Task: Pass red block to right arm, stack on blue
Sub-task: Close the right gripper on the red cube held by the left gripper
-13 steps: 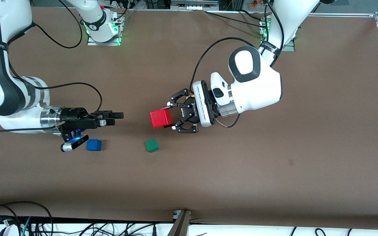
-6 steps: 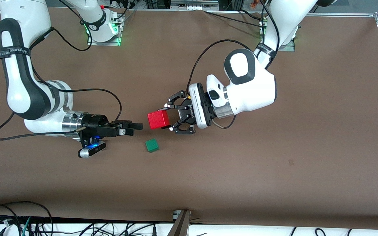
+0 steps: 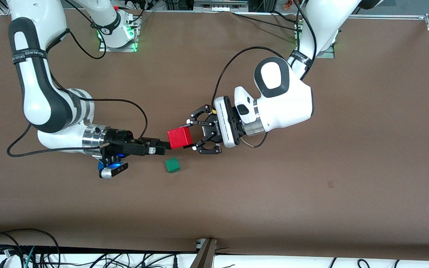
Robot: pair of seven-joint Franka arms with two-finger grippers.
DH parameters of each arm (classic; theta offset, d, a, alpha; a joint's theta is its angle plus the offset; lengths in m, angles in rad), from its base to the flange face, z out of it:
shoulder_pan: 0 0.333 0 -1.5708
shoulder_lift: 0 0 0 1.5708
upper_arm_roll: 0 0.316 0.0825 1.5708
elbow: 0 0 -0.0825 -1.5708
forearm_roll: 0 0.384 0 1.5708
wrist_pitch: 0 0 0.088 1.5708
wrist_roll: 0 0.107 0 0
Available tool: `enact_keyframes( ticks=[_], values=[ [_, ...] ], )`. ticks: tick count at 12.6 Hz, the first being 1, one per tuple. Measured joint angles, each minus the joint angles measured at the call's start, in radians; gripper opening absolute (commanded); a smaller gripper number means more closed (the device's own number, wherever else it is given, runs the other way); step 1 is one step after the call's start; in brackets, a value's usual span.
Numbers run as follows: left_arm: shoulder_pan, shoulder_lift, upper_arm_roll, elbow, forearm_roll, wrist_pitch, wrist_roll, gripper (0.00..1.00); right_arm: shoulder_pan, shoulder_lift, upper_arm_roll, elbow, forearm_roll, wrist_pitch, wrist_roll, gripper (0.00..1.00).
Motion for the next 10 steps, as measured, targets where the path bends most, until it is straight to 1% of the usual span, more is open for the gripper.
enact_keyframes(
  ticks=[3,10],
  values=[
    [-0.002,0.016,0.000,0.028,0.000,0.000,0.001,0.00,0.036,0.000,0.000,0.012,0.010,0.054,0.000,1.00],
    [-0.003,0.024,0.001,0.034,0.000,0.000,0.001,0.00,0.026,0.000,-0.004,0.018,0.018,0.037,0.000,1.00]
  ],
)
